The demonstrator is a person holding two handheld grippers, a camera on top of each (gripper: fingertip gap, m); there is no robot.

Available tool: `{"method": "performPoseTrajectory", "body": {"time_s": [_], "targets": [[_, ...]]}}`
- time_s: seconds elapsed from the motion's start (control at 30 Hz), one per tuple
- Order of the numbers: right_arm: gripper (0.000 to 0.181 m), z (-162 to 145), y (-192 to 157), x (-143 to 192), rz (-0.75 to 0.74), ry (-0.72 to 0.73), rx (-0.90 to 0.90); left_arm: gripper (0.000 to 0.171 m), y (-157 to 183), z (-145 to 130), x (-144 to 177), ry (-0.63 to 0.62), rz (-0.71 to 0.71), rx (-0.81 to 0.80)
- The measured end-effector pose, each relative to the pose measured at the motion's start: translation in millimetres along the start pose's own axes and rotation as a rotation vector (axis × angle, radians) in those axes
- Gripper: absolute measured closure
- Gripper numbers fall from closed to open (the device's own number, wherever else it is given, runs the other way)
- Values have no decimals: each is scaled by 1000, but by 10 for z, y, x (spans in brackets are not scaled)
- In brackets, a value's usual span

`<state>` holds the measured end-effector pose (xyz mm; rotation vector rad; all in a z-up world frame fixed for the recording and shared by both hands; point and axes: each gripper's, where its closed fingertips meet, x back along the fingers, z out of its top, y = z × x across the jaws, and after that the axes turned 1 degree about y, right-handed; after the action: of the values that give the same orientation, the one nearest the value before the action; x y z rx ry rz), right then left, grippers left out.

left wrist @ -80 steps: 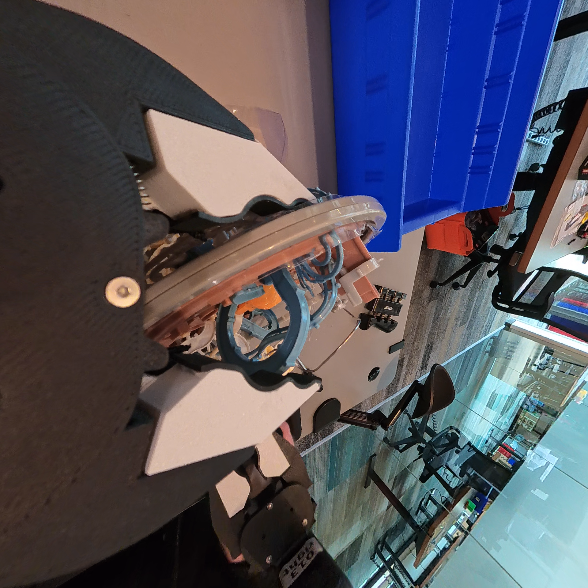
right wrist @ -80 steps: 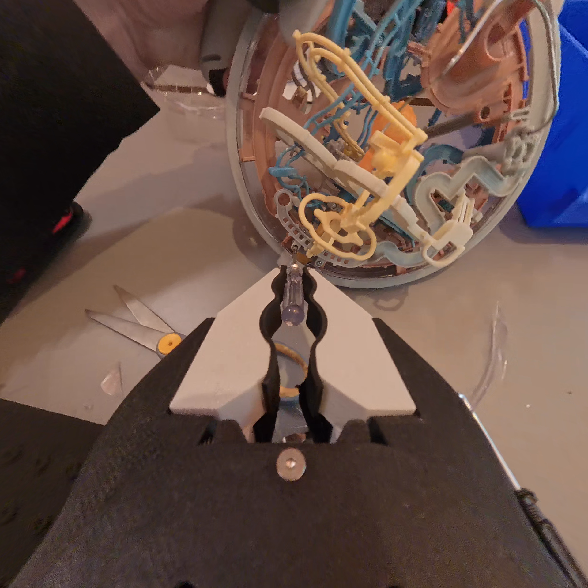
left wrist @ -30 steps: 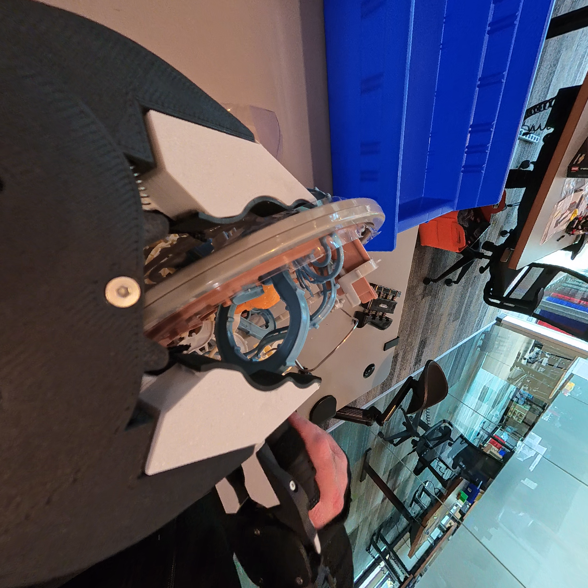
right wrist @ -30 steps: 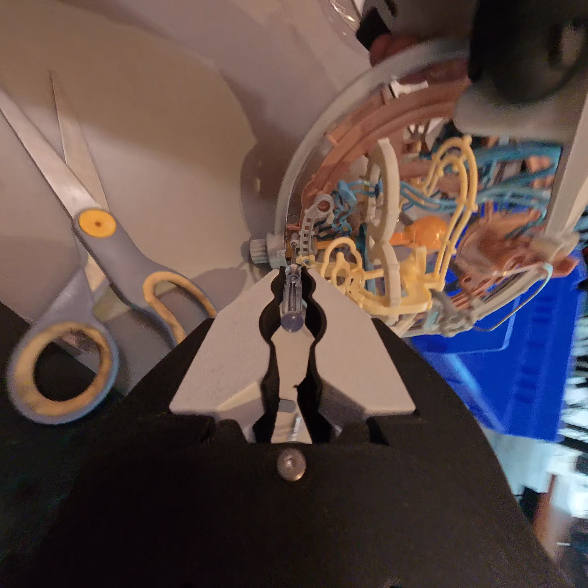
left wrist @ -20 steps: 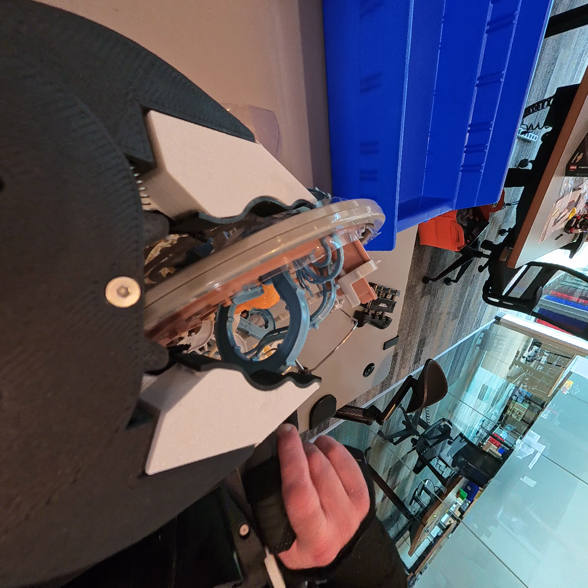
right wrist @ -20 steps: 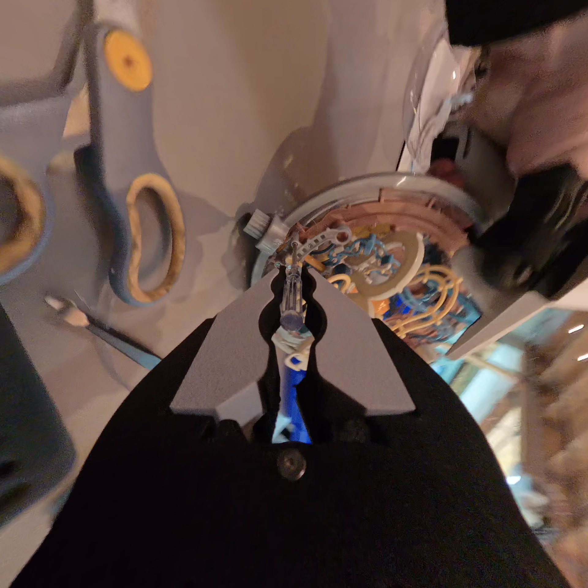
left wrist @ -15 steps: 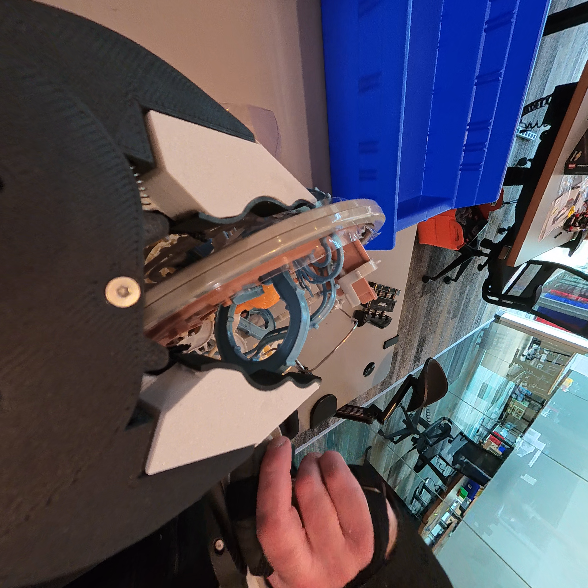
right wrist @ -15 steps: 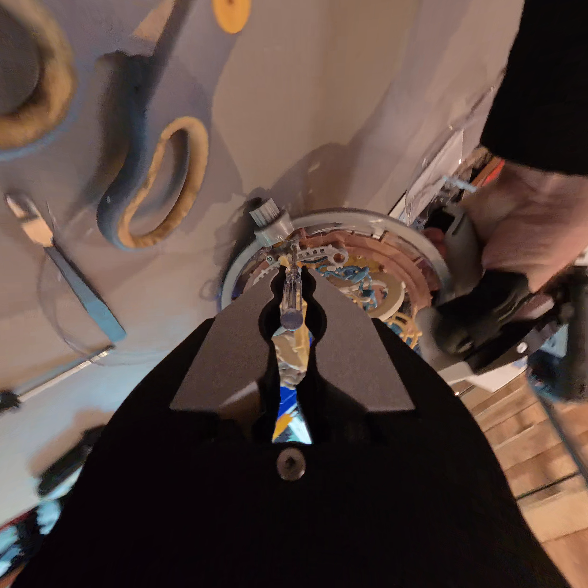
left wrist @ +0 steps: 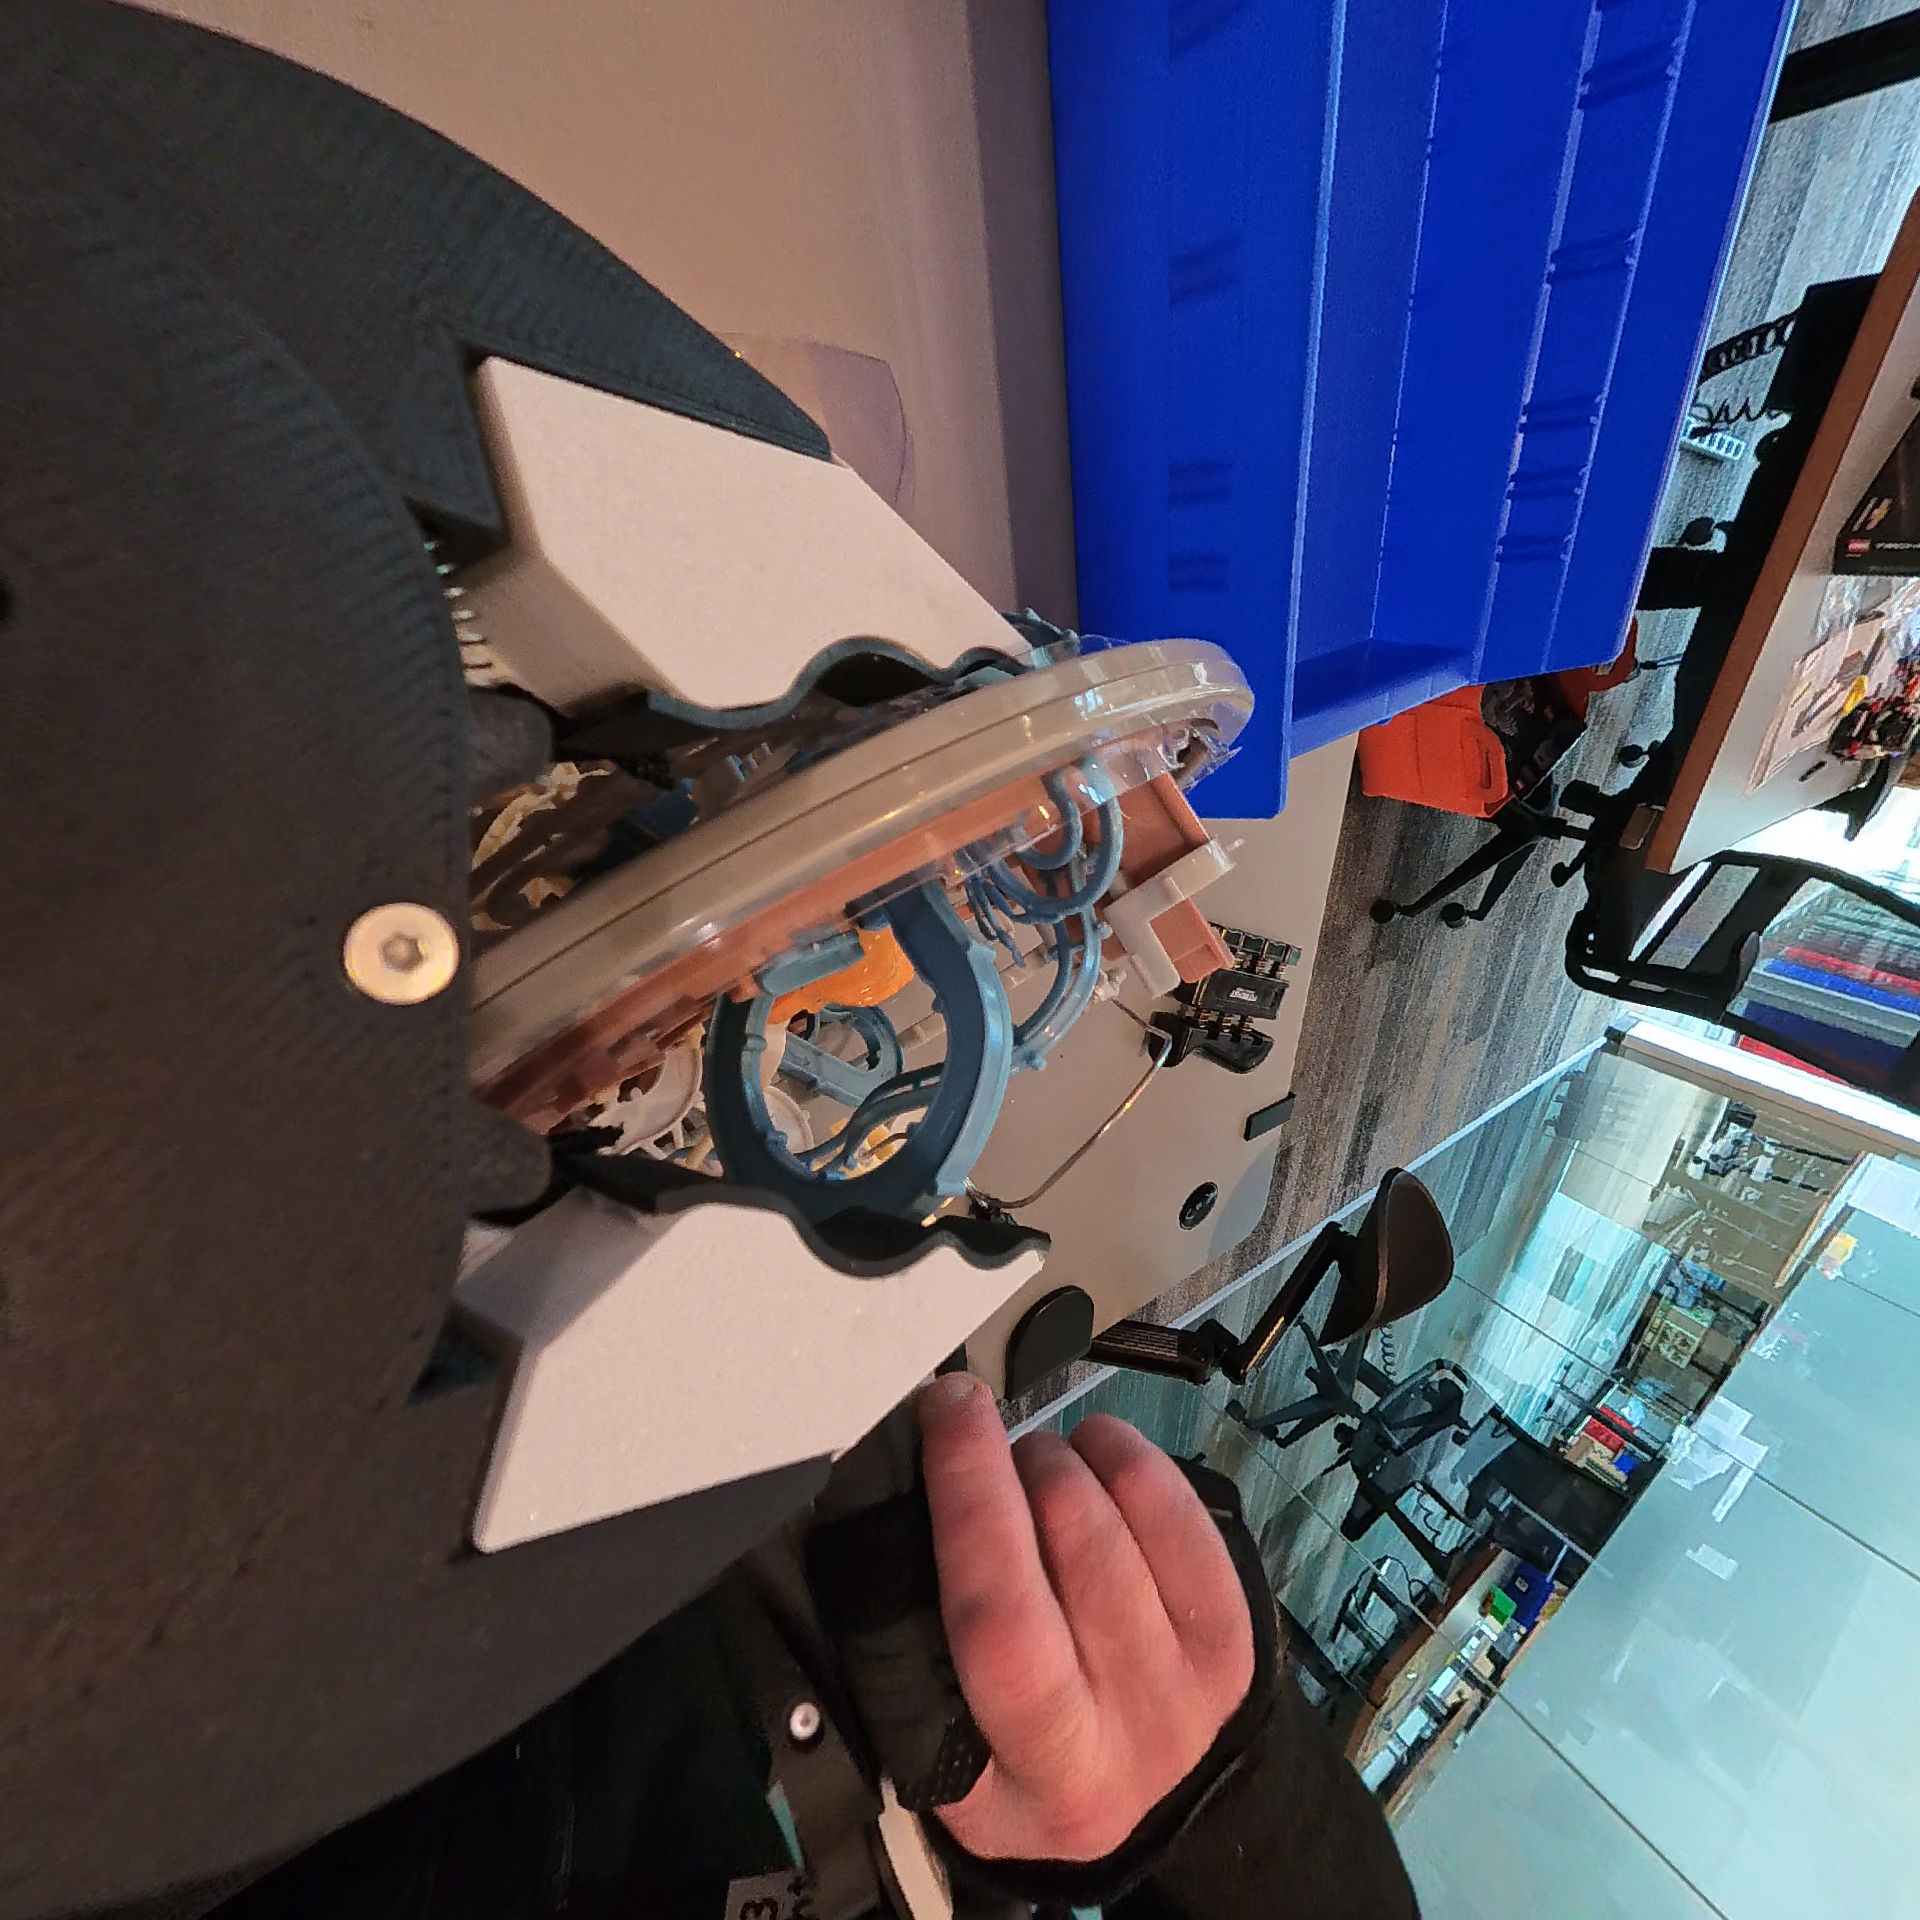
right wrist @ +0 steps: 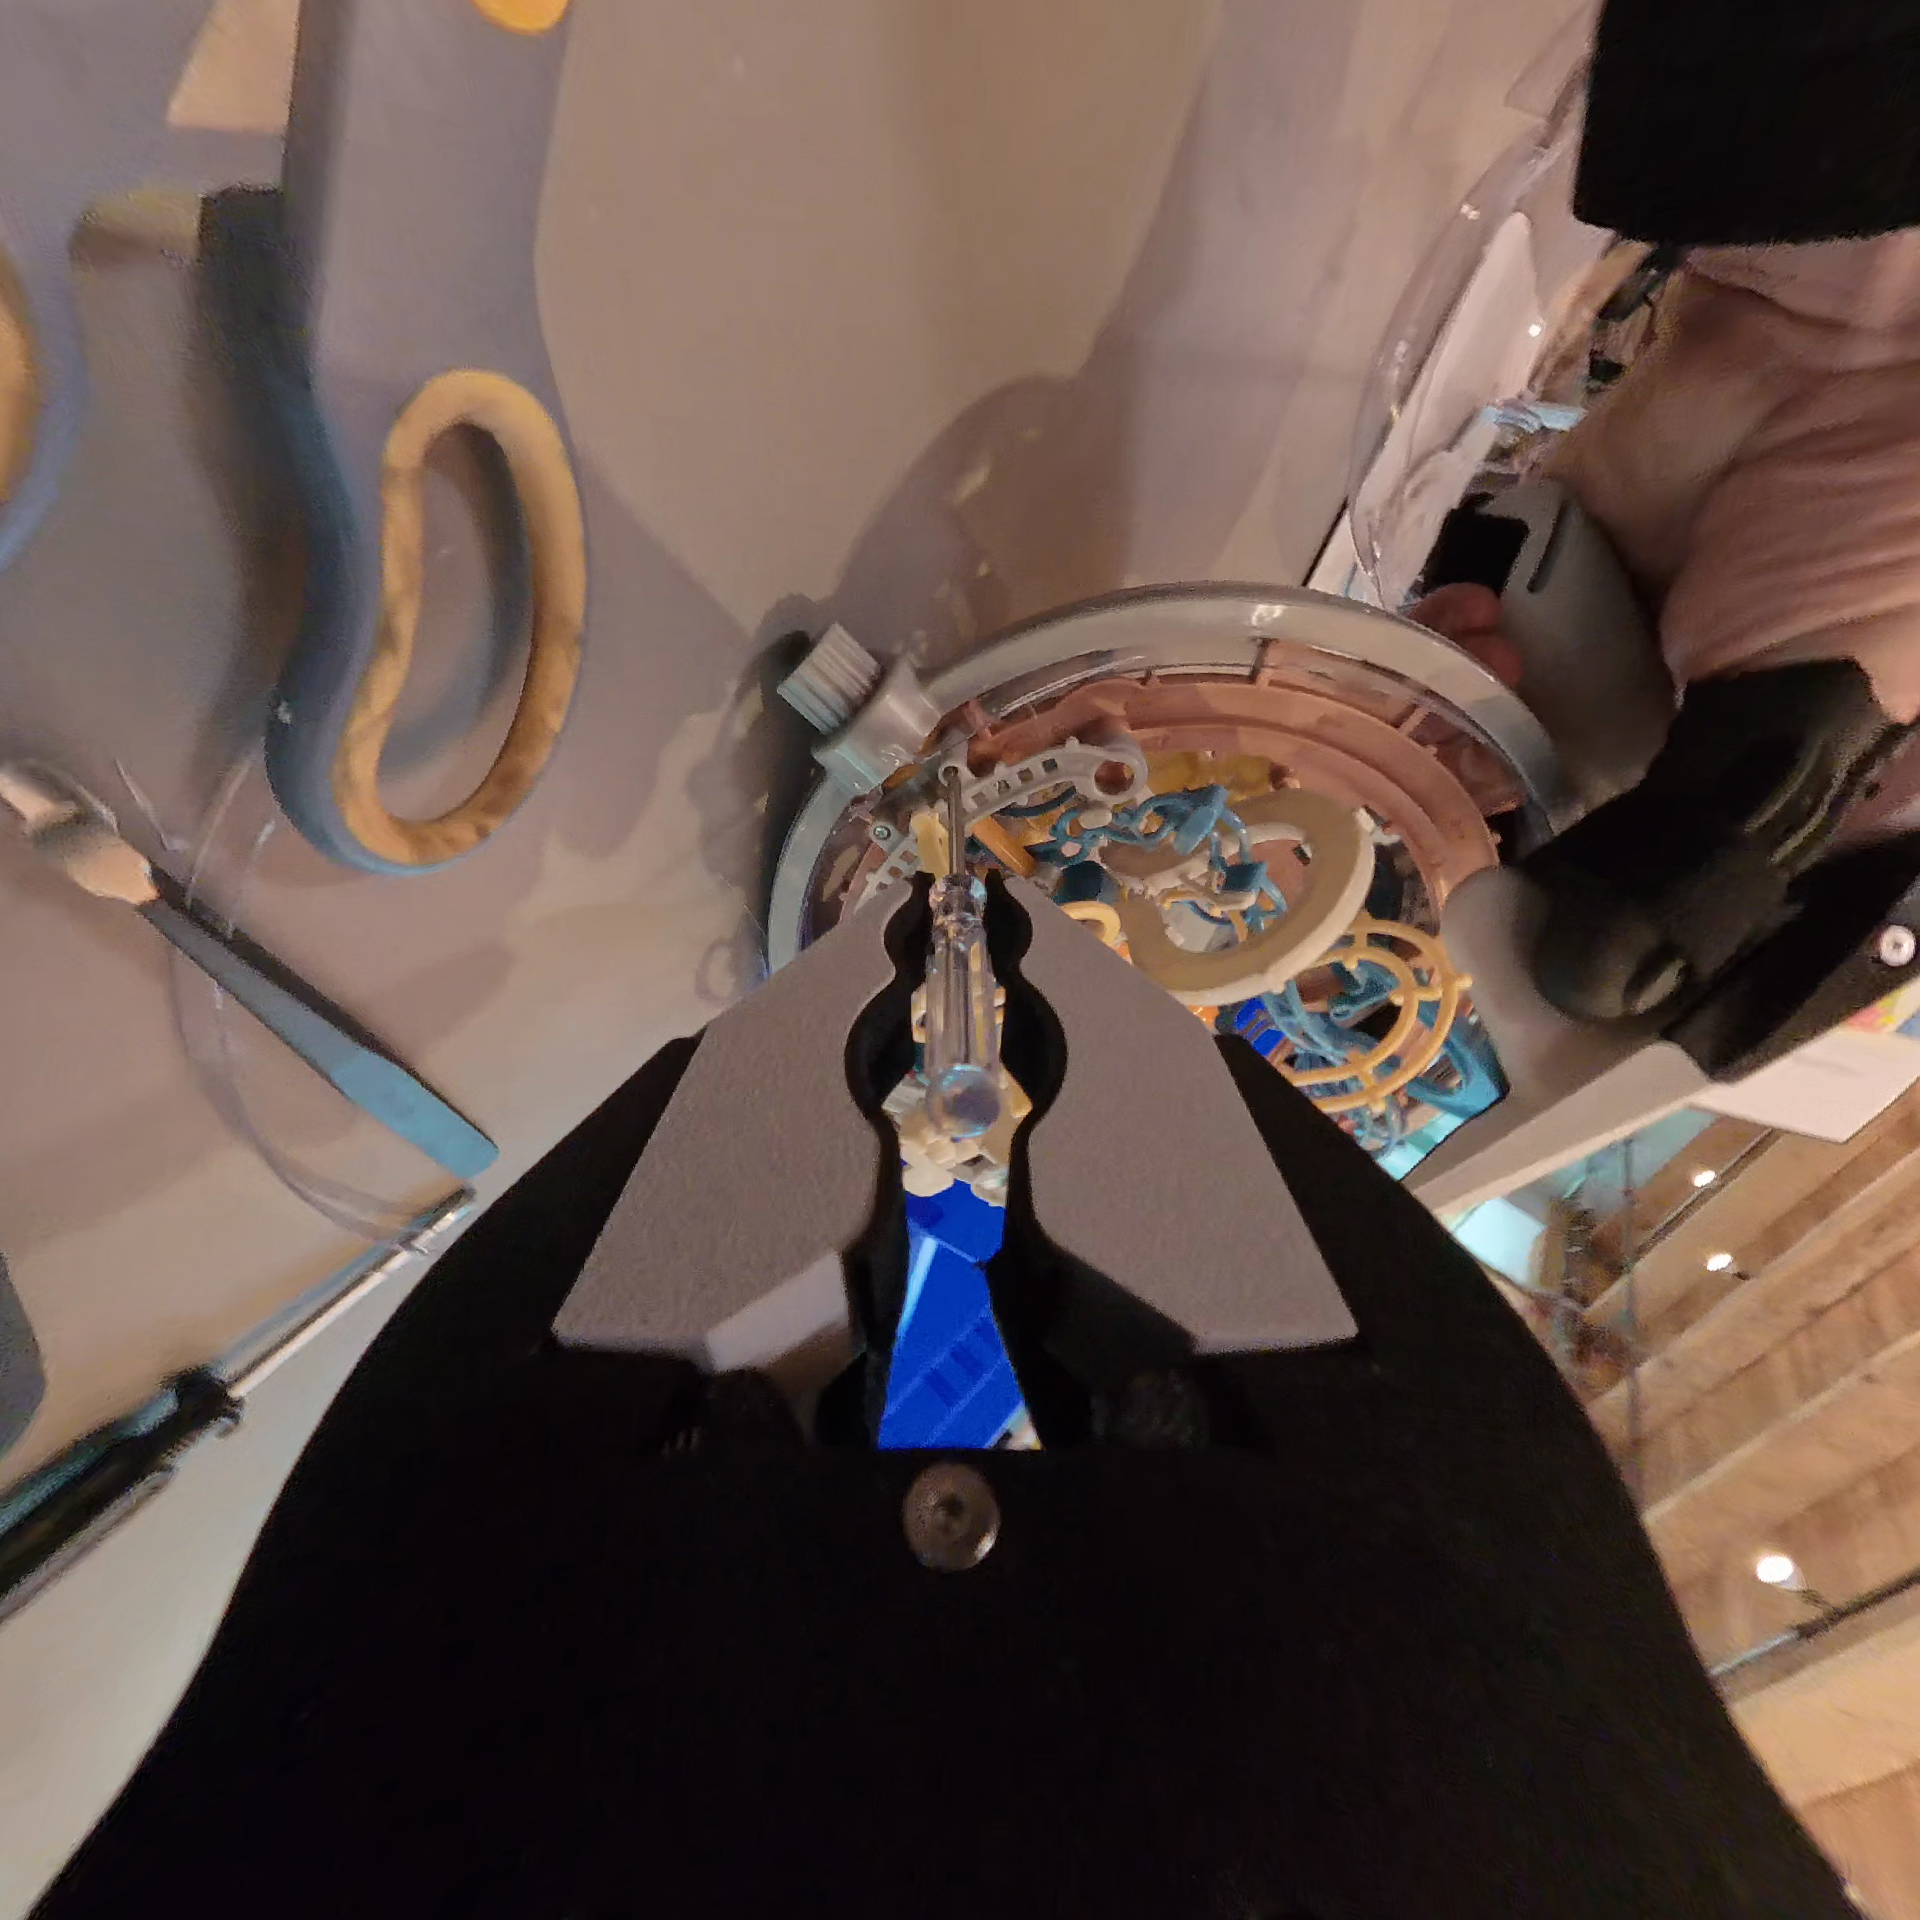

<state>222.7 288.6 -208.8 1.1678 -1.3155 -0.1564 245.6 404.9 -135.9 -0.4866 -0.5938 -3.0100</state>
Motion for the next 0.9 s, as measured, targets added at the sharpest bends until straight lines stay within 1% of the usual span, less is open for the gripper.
{"method": "performPoseTrajectory", "body": {"time_s": [0.2, 0.23, 0.27, 0.3, 0.43, 0.5, 0.57, 0.63, 0.67, 0.7, 0.77, 0.83, 0.87, 0.9], "targets": [[164, -3, -12, 50, 3, 52, -226, 73, -2, 3, -4, 2, -1, 3], [165, -8, -10, 54, -11, 53, -241, 73, -1, 3, -6, 1, -1, 3], [177, -18, -10, 54, -29, 51, -249, 73, 0, 2, -6, 1, -1, 2], [181, -27, -18, 44, -38, 47, -263, 73, 1, 2, -7, 1, -1, 2], [181, -1, -76, 48, -30, 61, -379, 73, 3, 3, -9, 0, 0, 2], [180, -9, -141, 86, 17, 65, -537, 73, 3, 3, -8, 1, -1, 3], [164, 16, -261, 120, 113, 79, -782, 73, 1, 5, -11, 1, 0, 4], [160, 124, -289, 188, 147, 157, -1004, 73, -1, 6, -11, 1, 2, 6], [160, 146, -289, 214, 139, 183, -1084, 73, -1, 6, -9, 0, 4, 7], [160, 129, -287, 226, 111, 193, -1134, 73, 0, 6, -8, 0, 7, 9], [162, 55, -327, 218, 63, 182, -1179, 71, -9, 0, 10, -17, 31, 2], [161, 20, -365, 206, 49, 185, -1222, 58, -60, -21, 77, -62, 99, -35], [162, 12, -359, 206, 34, 200, -1240, 53, -59, -7, 138, -71, 120, -53], [161, 3, -357, 202, 24, 211, -1257, 50, -38, 62, 218, -56, 140, -70]]}}
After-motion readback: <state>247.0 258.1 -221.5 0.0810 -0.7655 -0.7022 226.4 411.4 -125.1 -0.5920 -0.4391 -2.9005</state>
